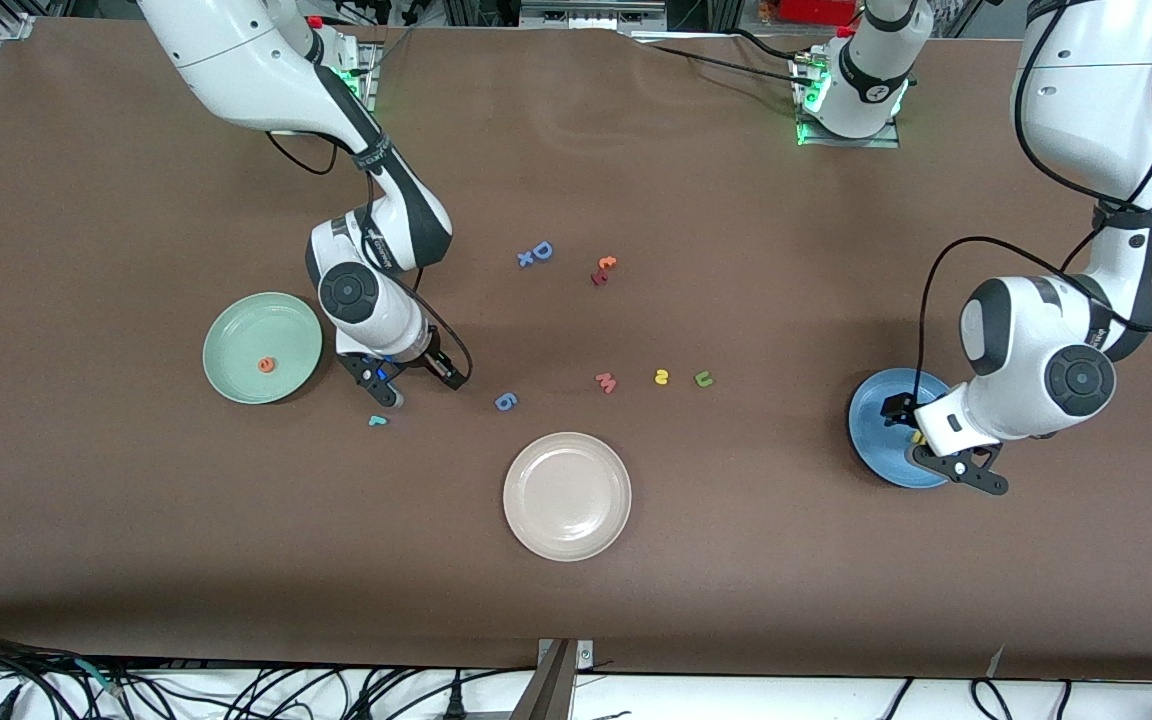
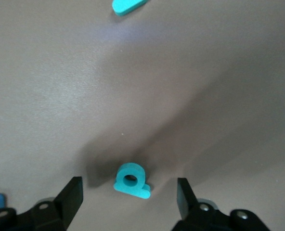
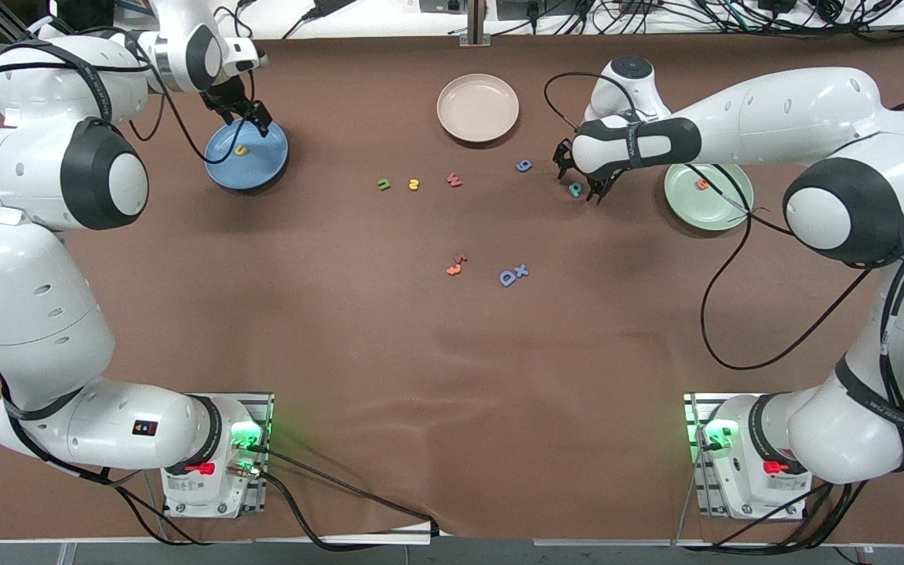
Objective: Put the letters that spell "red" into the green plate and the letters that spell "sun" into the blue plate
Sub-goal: 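Grasp the teal letter with the right gripper while the left gripper reaches letters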
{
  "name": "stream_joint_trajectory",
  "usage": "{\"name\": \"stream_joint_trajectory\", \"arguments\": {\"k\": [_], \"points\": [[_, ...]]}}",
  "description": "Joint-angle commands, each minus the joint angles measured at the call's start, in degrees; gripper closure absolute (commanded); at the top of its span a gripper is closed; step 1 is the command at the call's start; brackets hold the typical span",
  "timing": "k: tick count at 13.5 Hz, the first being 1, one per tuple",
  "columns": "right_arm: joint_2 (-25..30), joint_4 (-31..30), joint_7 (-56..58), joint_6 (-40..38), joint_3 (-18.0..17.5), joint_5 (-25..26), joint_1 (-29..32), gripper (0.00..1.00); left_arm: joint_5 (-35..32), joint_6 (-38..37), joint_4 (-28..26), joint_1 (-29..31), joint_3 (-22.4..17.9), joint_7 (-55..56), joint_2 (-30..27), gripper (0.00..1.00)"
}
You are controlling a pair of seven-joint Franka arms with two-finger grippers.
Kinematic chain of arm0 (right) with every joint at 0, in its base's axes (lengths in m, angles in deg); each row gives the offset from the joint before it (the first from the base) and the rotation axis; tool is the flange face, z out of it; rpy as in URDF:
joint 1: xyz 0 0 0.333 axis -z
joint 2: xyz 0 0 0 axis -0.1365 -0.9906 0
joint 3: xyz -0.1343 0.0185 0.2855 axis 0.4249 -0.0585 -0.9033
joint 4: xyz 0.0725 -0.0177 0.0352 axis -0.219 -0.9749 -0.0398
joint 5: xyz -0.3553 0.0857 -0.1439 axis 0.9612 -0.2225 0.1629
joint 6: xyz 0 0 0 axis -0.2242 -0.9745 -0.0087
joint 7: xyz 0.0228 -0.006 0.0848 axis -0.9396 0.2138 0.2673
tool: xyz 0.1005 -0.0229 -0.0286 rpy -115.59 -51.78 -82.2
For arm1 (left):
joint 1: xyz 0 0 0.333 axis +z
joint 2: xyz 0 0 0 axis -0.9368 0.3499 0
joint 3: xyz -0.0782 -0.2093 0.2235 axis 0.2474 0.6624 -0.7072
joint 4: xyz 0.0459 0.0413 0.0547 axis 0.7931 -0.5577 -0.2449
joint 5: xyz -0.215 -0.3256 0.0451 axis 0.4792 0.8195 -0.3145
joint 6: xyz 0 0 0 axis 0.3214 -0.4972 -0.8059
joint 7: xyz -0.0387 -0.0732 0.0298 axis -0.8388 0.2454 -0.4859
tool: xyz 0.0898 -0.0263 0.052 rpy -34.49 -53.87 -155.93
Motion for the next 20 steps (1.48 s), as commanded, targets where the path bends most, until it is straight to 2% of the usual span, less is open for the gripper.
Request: {"name": "stream_joint_trajectory", "arguments": {"k": [1,3,4,6,8,11,13,16,20], "points": [[-0.49,-0.32,-1.06,1.04,0.18,0.46,-0.38,0.26,1.38,-2.62,1.18,-0.67,3.25,11.09,0.03,0.0],[-0.4,-0.41,-1.15,1.04,0.18,0.38,-0.38,0.47,1.29,-3.51,0.66,-0.75,6.24,15.51,-0.59,0.0],[-0.4,-0.41,-1.15,1.04,0.18,0.46,-0.38,0.54,0.6,-3.6,0.57,-1.36,7.29,18.75,-0.59,0.0],[-0.4,-0.41,-1.15,1.04,0.18,0.46,-0.38,0.72,-0.63,-3.6,0.48,-5.3,7.39,24.91,-0.5,0.0],[-0.4,-0.41,-1.15,1.04,0.18,0.38,-0.38,0.81,-2.83,-3.6,0.48,-7.42,7.57,32.63,-0.33,0.0],[0.3,-0.41,-1.15,0.51,0.18,0.46,-0.29,0.81,-3.54,-3.51,-0.22,-10.76,7.57,38.63,-0.33,0.0],[2.31,-0.15,-0.45,-1.49,1.4,0.46,-0.29,0.81,-3.54,-3.34,-0.49,-11.83,7.65,40.58,-0.33,0.0],[8.8,0.38,6.11,-12.45,4.64,0.2,0.23,0.81,-3.28,-1.67,-1.71,-13.58,7.83,40.76,-0.24,0.0],[14.88,-0.23,19.3,-25.57,11.85,-0.42,0.33,0.81,-2.58,3.95,-5.31,-14.64,7.83,41.72,-0.5,0.0]]}}
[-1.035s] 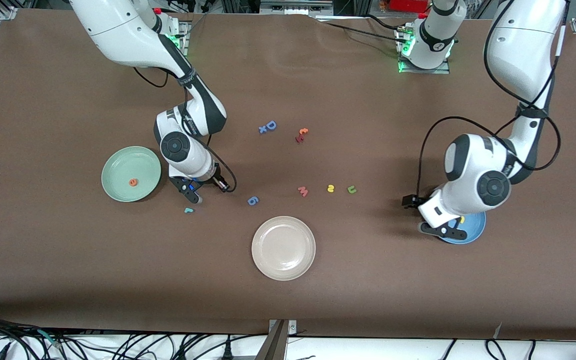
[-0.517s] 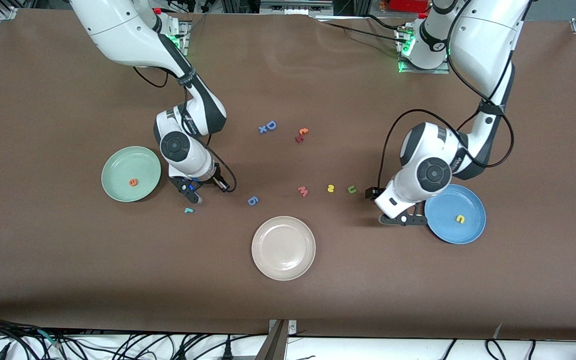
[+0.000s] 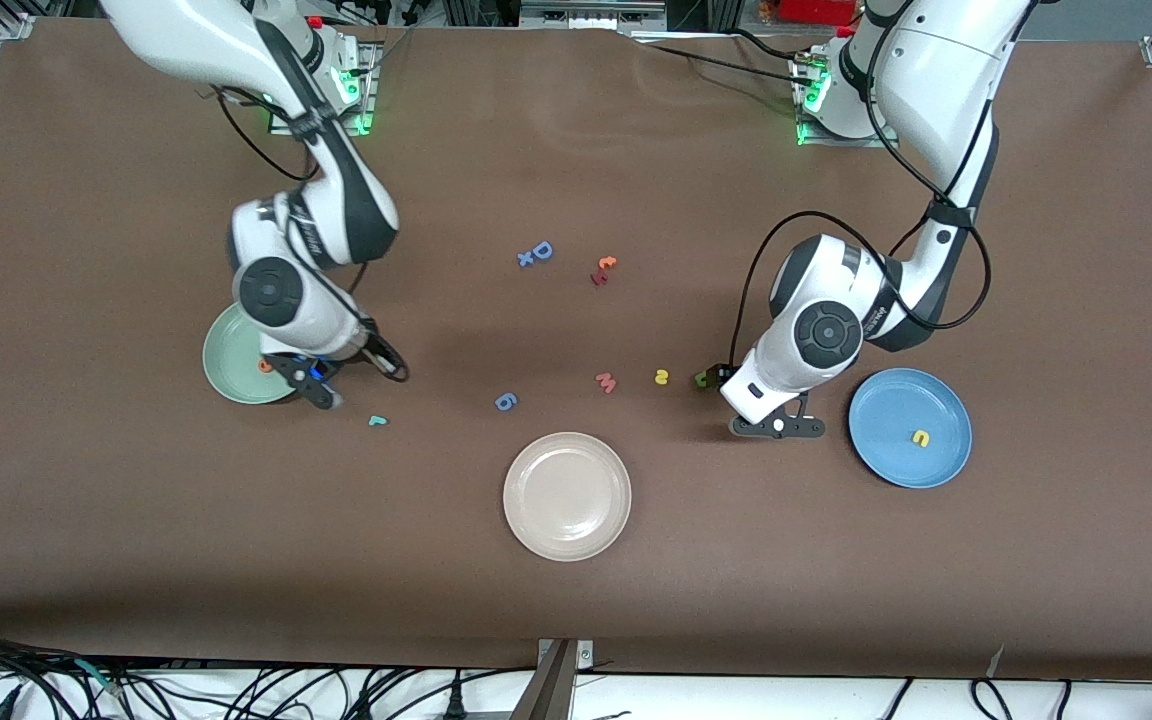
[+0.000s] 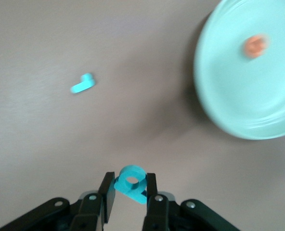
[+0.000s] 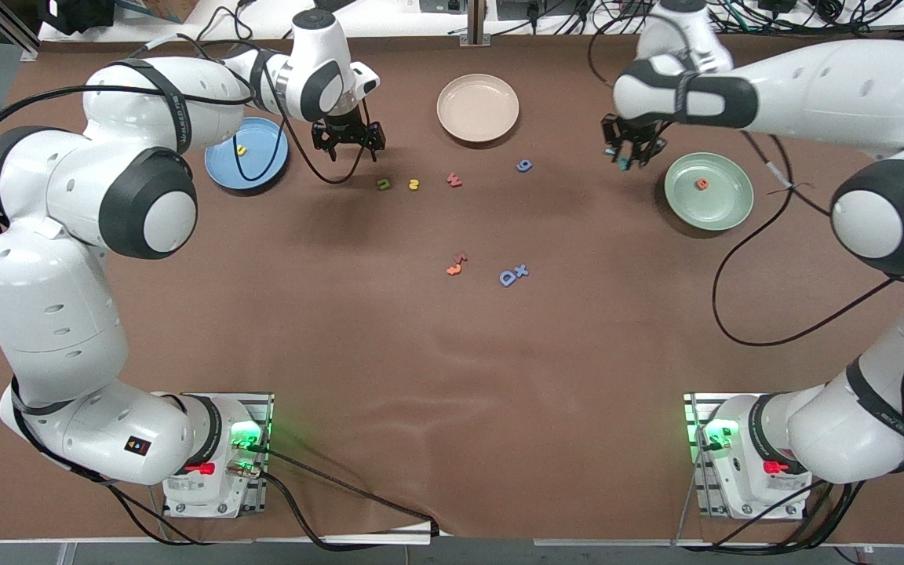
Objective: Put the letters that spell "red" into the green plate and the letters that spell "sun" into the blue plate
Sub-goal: 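Grasp the teal letter with the right gripper while the left gripper reaches letters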
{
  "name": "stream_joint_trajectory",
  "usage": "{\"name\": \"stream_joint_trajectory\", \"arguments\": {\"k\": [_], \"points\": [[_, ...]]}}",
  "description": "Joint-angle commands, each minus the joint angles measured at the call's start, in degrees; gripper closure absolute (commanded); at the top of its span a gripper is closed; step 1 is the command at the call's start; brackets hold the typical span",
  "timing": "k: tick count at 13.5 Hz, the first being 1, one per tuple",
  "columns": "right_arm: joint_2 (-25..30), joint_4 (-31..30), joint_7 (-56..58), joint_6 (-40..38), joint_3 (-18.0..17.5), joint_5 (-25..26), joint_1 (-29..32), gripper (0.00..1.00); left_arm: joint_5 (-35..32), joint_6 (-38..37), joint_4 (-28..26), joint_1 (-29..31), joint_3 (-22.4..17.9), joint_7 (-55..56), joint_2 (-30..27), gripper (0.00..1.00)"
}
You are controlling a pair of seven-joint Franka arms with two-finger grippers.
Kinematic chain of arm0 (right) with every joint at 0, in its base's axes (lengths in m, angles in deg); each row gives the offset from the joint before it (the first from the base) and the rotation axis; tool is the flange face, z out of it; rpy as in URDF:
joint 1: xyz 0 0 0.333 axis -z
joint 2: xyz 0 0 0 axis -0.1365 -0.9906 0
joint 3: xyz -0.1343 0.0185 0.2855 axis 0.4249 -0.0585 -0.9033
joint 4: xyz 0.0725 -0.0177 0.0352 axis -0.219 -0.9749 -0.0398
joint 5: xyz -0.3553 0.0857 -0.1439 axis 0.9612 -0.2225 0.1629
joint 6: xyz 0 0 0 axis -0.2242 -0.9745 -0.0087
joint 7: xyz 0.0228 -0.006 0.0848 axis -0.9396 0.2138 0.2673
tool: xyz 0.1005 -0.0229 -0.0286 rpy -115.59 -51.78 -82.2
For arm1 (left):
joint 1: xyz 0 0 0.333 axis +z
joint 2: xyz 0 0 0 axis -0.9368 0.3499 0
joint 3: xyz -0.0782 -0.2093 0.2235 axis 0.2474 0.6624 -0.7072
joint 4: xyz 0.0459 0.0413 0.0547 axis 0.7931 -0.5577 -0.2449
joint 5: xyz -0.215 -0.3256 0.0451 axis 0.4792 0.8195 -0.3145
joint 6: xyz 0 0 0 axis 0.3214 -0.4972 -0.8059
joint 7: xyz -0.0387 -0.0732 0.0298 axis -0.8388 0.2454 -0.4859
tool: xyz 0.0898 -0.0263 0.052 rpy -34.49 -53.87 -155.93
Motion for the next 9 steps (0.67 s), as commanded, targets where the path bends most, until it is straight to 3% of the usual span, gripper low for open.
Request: {"name": "stream_joint_trajectory", "arguments": {"k": [1,5,9], "points": [[3.64,-2.8,7.83,-4.83,4.03,-0.53,0.07,0.81,-0.85,3.54,-2.57,-0.94,-0.18,1.86,-0.55,0.0],[5.58,-11.21,20.4,1.71,10.63,-0.71,0.16,0.81,-0.94,5.21,-3.54,-3.13,-0.18,4.05,-0.2,0.0],[4.1,-18.88,24.55,15.09,11.69,-0.71,0.95,0.8,-1.12,10.38,-6.69,-4.37,-0.18,5.81,0.15,0.0]]}}
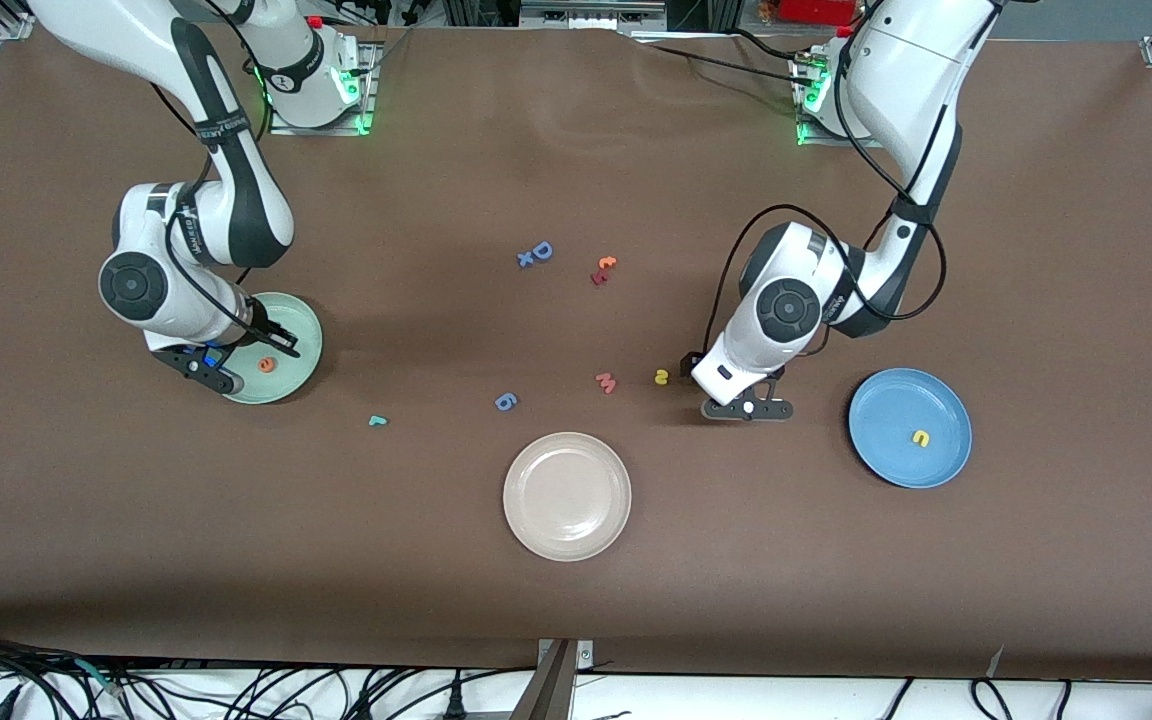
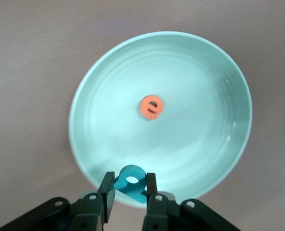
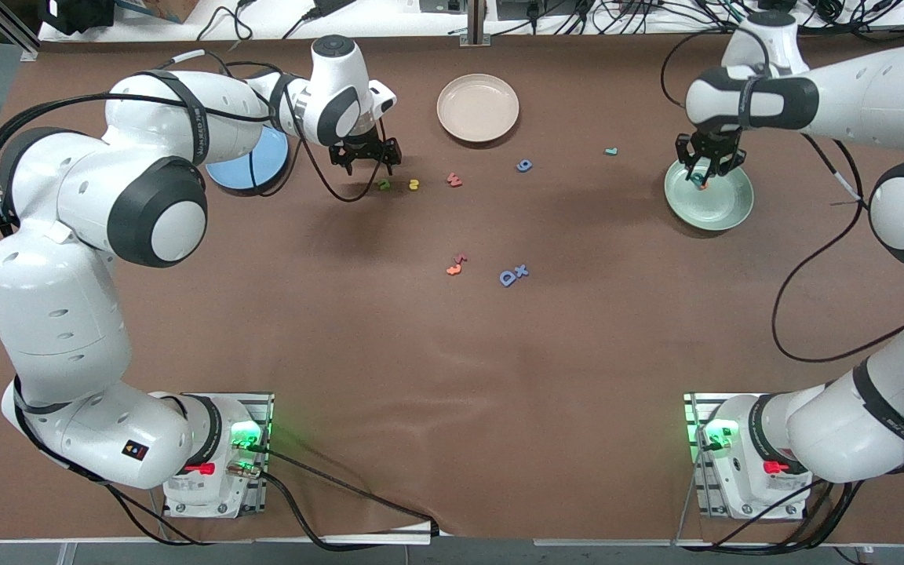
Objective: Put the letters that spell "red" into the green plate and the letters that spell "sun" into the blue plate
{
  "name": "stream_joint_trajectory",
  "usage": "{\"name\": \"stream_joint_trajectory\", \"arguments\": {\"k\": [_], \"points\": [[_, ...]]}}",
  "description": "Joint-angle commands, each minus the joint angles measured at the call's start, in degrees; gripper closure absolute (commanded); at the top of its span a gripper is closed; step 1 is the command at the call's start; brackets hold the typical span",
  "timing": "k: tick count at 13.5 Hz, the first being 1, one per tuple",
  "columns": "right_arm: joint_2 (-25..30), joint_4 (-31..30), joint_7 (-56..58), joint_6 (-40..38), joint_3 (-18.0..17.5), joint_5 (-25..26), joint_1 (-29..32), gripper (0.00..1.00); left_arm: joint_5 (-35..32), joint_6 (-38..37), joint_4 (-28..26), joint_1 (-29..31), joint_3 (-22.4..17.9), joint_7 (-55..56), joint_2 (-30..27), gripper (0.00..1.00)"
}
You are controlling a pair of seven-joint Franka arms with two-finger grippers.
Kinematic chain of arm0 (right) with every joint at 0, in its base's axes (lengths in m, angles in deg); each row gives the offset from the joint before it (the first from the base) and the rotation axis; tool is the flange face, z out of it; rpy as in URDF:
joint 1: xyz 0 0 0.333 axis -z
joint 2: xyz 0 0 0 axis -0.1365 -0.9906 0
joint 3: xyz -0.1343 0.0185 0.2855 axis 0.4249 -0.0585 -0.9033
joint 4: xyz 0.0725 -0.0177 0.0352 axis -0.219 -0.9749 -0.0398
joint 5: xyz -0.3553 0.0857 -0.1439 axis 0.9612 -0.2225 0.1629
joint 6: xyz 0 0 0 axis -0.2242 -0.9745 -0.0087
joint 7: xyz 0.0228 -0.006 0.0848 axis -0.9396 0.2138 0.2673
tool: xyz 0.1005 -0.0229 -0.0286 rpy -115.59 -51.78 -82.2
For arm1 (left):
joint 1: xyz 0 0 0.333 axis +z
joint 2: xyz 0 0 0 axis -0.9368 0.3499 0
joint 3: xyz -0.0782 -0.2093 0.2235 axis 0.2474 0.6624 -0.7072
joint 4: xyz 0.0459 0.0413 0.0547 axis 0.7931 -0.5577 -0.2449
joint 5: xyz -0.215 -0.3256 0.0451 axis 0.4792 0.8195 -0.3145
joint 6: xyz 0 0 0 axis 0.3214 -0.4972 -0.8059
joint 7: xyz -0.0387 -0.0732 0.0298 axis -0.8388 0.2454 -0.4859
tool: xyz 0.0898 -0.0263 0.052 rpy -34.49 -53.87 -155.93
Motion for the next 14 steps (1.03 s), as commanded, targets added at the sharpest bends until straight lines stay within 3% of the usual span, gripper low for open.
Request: {"name": "stream_joint_trajectory", "arguments": {"k": [1,2,4,5,9,14], "points": [[0.63,-4.13,2.03,4.96,0.08,-0.65,0.31,0.79,-1.12,4.51,-2.85,-0.8,-0.34,1.71,0.0,0.0],[0.45,-4.13,2.03,4.96,-0.01,-0.65,0.31,0.71,-1.12,4.61,-3.04,-0.89,-0.34,1.89,0.0,0.0],[0.79,-4.04,1.86,4.79,0.08,-0.65,0.31,0.08,-1.12,4.7,-3.47,-1.24,-0.34,2.59,-0.09,0.0],[1.23,-3.96,1.34,4.35,-0.1,-0.65,0.31,0.02,-1.12,4.7,-3.48,-1.42,-0.34,2.59,0.0,0.0],[2.3,0.24,-3.57,4.26,-3.16,-0.56,-0.04,0.02,-1.12,4.7,-3.13,-1.51,-0.42,2.68,0.52,0.08],[-5.77,13.33,-13.51,4.61,-7.21,-0.65,-0.74,0.02,-1.2,4.78,-2.69,-1.86,-0.42,4.17,0.96,0.12]]}}
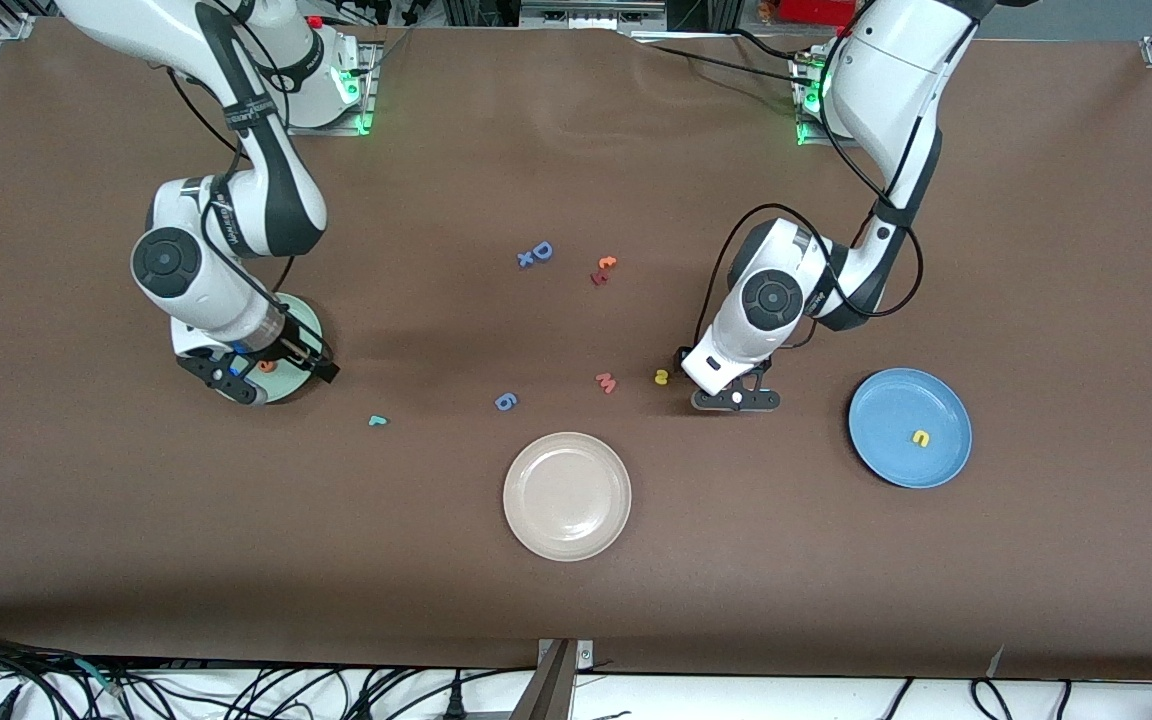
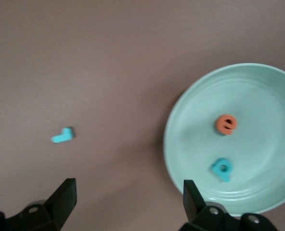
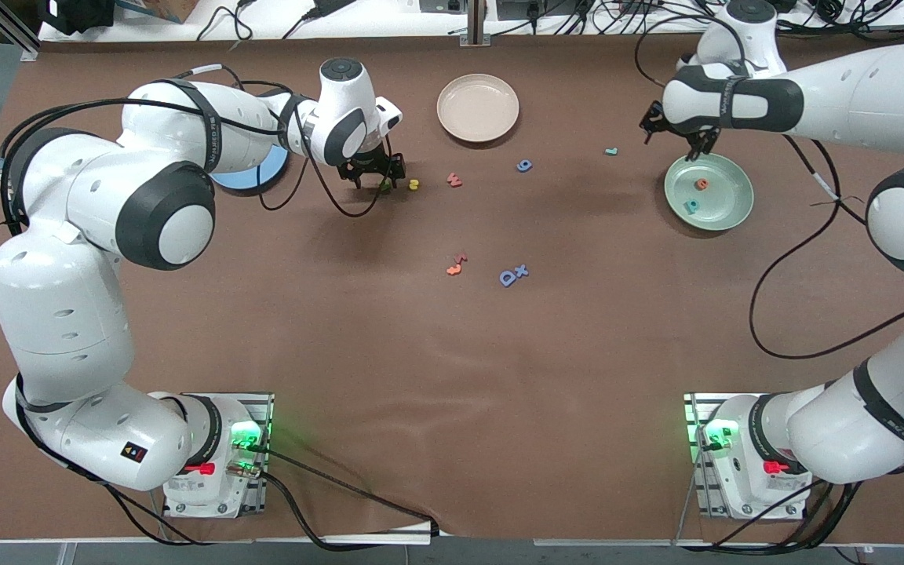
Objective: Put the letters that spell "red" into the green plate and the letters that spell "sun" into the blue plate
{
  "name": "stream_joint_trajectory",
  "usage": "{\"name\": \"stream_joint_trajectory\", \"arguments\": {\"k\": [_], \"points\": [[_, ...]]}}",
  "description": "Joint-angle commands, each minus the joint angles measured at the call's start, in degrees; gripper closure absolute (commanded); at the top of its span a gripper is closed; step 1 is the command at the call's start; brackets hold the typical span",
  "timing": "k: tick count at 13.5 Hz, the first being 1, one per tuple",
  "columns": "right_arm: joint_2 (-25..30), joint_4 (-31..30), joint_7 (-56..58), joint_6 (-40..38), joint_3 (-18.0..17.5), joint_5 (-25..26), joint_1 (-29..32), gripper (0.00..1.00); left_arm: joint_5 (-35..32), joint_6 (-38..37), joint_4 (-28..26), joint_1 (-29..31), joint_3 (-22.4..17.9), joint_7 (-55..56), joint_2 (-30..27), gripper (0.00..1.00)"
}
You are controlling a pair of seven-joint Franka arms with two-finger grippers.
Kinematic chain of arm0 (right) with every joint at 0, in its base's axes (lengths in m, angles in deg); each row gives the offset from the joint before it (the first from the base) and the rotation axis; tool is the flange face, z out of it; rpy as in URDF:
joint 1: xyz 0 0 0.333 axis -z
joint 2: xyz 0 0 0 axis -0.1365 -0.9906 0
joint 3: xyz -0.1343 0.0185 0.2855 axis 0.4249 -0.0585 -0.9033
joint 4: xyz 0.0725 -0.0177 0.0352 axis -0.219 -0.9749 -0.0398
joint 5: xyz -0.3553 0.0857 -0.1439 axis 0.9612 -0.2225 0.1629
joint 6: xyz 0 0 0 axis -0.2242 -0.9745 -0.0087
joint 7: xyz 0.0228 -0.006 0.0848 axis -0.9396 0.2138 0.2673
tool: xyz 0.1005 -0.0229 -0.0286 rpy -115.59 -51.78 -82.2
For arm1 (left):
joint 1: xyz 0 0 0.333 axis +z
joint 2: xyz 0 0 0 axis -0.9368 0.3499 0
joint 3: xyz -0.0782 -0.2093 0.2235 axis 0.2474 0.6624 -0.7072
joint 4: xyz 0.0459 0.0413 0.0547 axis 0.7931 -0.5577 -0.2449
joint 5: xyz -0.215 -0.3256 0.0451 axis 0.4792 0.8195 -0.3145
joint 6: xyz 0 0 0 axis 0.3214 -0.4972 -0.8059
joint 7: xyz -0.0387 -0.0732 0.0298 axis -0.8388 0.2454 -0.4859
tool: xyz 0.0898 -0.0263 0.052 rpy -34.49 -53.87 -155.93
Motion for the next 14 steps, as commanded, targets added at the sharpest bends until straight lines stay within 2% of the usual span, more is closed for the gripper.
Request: {"name": "stream_joint_trajectory", "arguments": {"k": [1,4,8,14], "points": [[-7.29,8.17,-4.44,0.14,-1.48,-0.62,0.13,0.02,-1.21,0.68,0.12,-0.97,-0.42,2.43,0.47,0.14],[-13.45,14.07,-8.58,1.63,-2.54,-0.62,0.13,0.02,-1.21,0.68,0.64,-1.32,-0.5,3.93,0.74,0.23],[-16.89,14.53,-9.55,7.0,-2.71,-0.62,0.13,0.02,-1.21,0.68,0.91,-1.32,-0.42,4.02,0.83,0.33],[-19.7,14.35,-13.33,10.68,-4.12,-0.54,-1.18,0.02,-1.21,0.68,2.14,-1.32,-0.5,4.02,1.53,0.35]]}}
